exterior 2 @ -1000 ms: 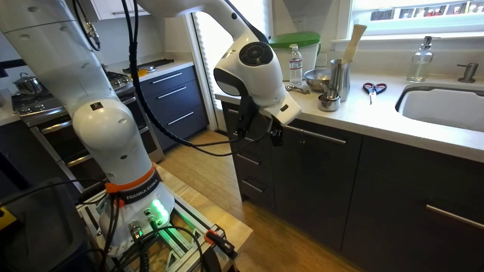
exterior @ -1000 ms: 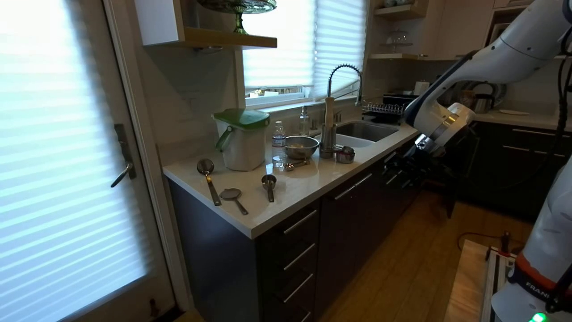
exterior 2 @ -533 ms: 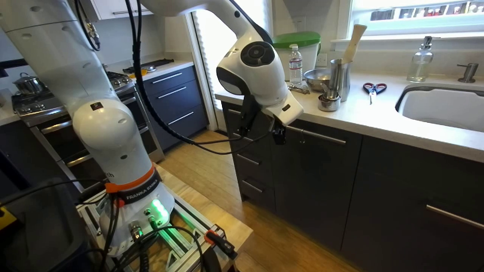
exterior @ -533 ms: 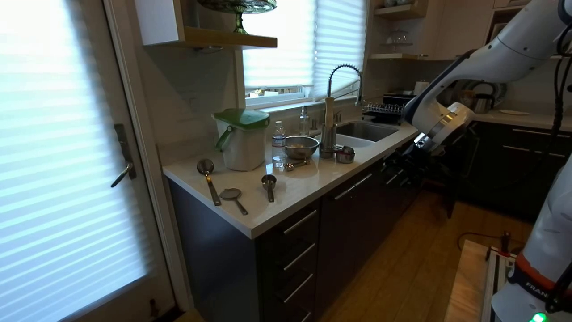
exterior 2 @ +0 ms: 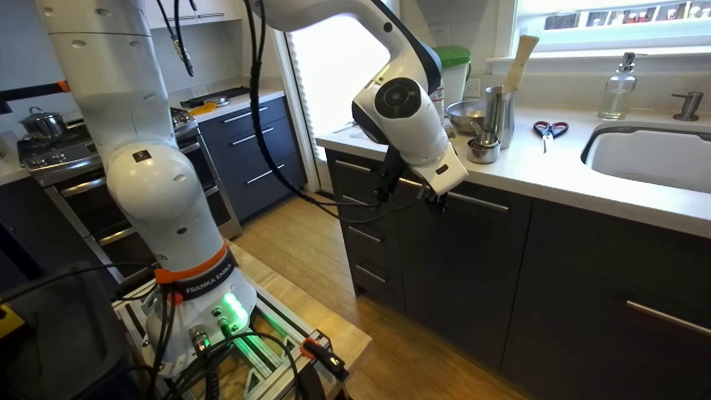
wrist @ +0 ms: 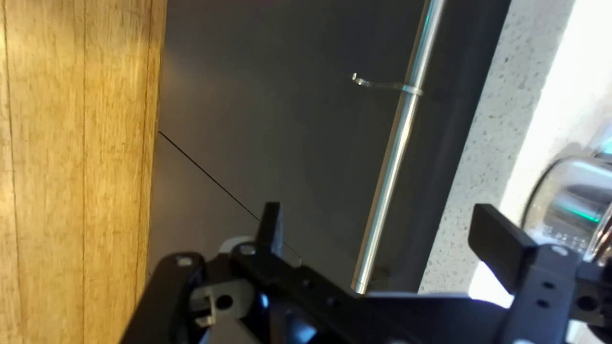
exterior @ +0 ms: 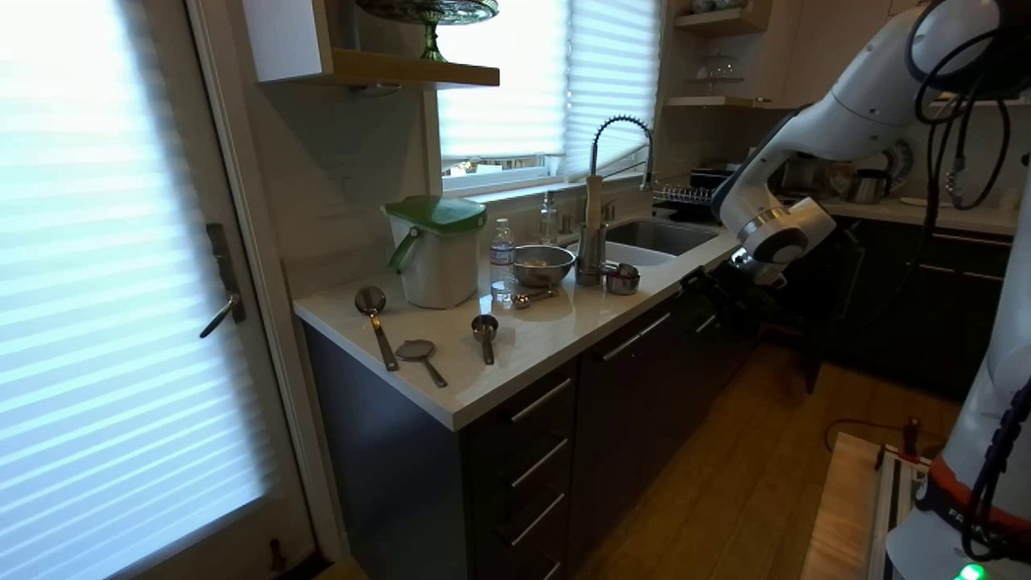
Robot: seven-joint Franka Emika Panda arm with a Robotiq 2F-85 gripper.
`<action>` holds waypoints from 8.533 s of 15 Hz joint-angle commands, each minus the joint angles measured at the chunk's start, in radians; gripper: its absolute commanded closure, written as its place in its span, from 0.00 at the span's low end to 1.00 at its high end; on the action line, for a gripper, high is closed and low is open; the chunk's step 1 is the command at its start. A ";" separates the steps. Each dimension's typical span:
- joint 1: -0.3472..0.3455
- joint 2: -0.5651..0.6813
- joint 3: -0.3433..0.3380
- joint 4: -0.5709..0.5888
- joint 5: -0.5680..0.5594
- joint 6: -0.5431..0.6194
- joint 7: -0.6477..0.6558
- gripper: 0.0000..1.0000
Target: Open the bin compartment
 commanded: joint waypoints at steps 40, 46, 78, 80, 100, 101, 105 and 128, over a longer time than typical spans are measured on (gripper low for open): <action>-0.026 0.436 0.034 0.350 0.589 -0.064 -0.244 0.77; -0.022 0.441 0.041 0.365 0.586 -0.063 -0.253 0.95; -0.189 0.093 -0.040 -0.107 -0.564 0.059 0.294 0.12; -0.179 0.074 -0.047 -0.112 -0.596 0.084 0.308 0.01; -0.103 -0.216 -0.001 -0.205 -0.903 0.398 0.259 0.00; -0.101 -0.211 0.013 -0.211 -0.934 0.419 0.247 0.00; -0.089 -0.198 0.036 -0.192 -0.940 0.417 0.213 0.00; -0.100 -0.013 0.046 -0.126 -1.702 0.222 0.114 0.00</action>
